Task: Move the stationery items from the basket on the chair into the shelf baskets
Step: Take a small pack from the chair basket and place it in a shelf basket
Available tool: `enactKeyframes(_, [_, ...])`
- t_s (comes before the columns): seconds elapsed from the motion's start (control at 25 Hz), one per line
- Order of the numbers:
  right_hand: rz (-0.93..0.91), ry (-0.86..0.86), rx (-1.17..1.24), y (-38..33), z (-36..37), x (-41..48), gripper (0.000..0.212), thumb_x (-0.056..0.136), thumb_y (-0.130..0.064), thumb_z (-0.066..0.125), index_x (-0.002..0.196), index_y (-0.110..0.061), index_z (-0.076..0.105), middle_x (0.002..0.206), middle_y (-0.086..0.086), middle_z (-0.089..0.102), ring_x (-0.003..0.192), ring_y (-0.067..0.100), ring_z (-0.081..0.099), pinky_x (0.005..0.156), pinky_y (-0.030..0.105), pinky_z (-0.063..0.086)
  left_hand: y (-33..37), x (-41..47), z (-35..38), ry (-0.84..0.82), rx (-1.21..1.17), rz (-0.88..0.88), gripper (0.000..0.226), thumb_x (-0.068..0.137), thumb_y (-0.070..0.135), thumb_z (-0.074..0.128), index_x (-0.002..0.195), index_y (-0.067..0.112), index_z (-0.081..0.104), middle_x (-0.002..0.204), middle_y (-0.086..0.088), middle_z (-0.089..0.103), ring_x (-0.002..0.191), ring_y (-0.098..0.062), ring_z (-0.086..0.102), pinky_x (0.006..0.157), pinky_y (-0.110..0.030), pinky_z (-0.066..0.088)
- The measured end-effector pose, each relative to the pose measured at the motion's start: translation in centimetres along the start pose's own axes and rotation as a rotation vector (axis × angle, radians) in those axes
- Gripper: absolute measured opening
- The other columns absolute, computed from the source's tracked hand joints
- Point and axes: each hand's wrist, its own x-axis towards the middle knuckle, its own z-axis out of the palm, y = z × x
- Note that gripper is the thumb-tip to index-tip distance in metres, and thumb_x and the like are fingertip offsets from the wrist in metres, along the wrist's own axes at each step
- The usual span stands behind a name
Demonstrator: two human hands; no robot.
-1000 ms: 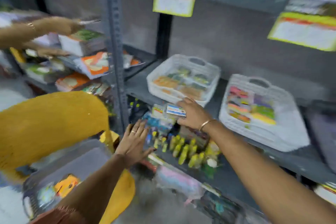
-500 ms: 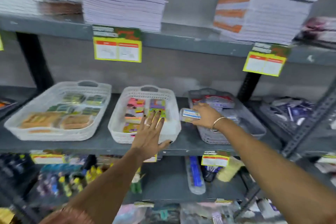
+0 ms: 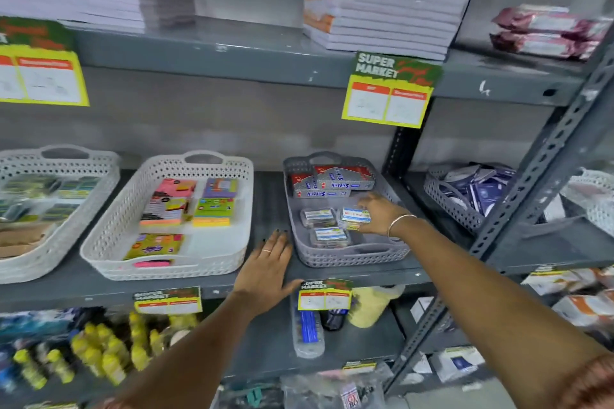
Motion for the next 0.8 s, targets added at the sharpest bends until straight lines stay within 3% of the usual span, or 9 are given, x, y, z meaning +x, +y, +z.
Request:
enactKeyframes(0.16, [-0.009,-0.075,-0.048,3.4,0.3,1.5,0.053,0.081,-0.027,0.067,0.124,-0.003,0.050,0.132,0.020,0.050,0.121,0.032,0.047,0.101,0.034,0.040,-0.2,0.5,2.3,-0.028,-0.012,-0.135,0.085,0.078,0.068,0.024,0.123,0.004,0.056,0.132,-0.017,0.053,0.123,-0.033,0.047,0.098,-0.049,0.039])
enactKeyframes(0.48, [-0.079,-0.218,-0.191,5.9,2.6,3.4,0.043,0.081,-0.021,0.067,0.120,-0.006,0.055,0.125,0.018,0.058,0.107,0.030,0.057,0.087,0.030,0.046,-0.1,0.5,3.1,-0.018,-0.038,-0.152,0.084,0.079,0.069,0.024,0.127,0.006,0.053,0.136,-0.016,0.050,0.124,-0.033,0.046,0.100,-0.048,0.037])
enactKeyframes(0.68, [-0.102,-0.264,-0.138,5.9,2.1,3.5,0.052,0.080,-0.020,0.068,0.128,-0.012,0.047,0.132,0.017,0.050,0.099,0.027,0.056,0.084,0.028,0.047,-0.1,0.4,3.3,0.016,-0.033,-0.149,0.081,0.079,0.068,0.026,0.125,0.008,0.054,0.135,-0.016,0.050,0.124,-0.033,0.046,0.100,-0.048,0.037])
enactKeyframes(0.8, [-0.116,-0.203,-0.036,5.2,1.4,3.5,0.050,0.083,-0.027,0.065,0.127,-0.012,0.049,0.127,0.012,0.055,0.085,0.021,0.057,0.069,0.020,0.047,0.0,0.5,3.3,0.024,-0.023,-0.130,0.079,0.080,0.068,0.027,0.124,0.008,0.055,0.134,-0.017,0.051,0.122,-0.033,0.047,0.099,-0.048,0.038])
